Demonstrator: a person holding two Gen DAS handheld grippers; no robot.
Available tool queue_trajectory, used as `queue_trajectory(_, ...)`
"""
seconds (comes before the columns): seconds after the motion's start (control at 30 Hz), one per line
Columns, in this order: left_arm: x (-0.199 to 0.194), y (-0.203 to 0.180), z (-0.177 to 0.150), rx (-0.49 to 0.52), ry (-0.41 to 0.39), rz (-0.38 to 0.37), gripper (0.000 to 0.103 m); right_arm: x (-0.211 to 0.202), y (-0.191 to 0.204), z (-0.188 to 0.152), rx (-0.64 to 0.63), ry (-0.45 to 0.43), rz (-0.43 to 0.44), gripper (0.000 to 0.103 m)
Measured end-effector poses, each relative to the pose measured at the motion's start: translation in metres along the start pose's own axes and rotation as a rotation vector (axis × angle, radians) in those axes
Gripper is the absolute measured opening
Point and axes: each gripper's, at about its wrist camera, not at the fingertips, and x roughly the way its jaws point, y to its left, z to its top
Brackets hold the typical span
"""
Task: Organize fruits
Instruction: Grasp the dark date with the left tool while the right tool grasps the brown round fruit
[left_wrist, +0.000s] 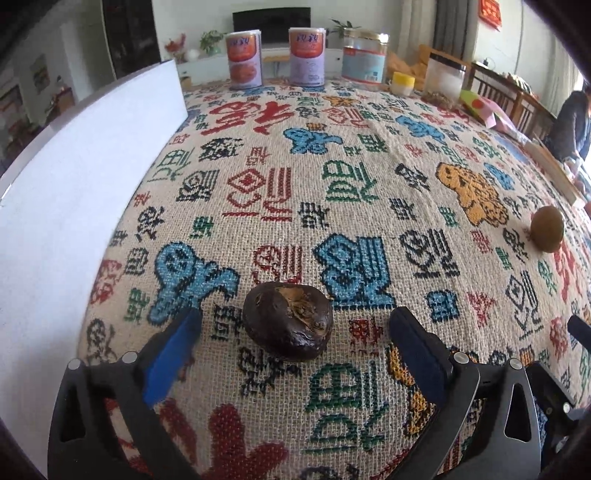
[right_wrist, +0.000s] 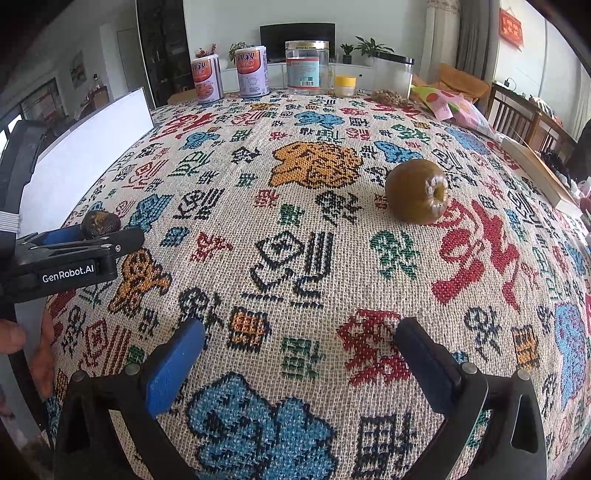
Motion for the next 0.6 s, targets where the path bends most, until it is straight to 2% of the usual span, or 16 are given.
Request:
queue_trajectory(0.1,0.000,0.001,0.000,0.000,0.000,0.000,0.102,-0.021,-0.020,0.001,0.107,-0.116,-0.054,0.102)
queue_trajectory(0.17,0.000,0.001,0.000,-0.001,-0.001,0.000,0.102,-0.032,-0.046,0.002,0.224,-0.176,-0.077,0.102)
queue_trajectory(0.23,0.000,0.001,0.000,-0.001,-0.001,0.000,0.102,-0.029,-0.074,0.006,0.342,-0.171,-0.062,0.102)
queue_trajectory(0.27,0.000,0.001,0.000,-0.001,-0.001,0.000,0.102,-0.022,-0.083,0.014,0.360,-0.143,-0.050,0.101)
queue_trajectory(0.37,0.000,0.000,0.001,0.000,-0.001,0.000,0.102,0.002,-0.088,0.045,0.275,-0.080,-0.031,0.096)
queue_trajectory(0.5,0.000,0.000,0.001,0.000,-0.001,0.000,0.102,0.031,-0.084,0.083,0.193,-0.033,-0.011,0.076)
queue_trajectory(0.53,0.000,0.000,0.001,0.000,-0.001,0.000,0.102,0.038,-0.082,0.089,0.172,-0.018,-0.005,0.069)
queue_trajectory(0.57,0.000,-0.001,0.001,0.000,-0.001,0.000,0.102,0.045,-0.079,0.093,0.154,0.009,-0.014,0.052)
queue_trajectory(0.6,0.000,-0.001,0.001,0.000,-0.001,0.000,0.102,0.047,-0.076,0.095,0.147,0.018,-0.022,0.050)
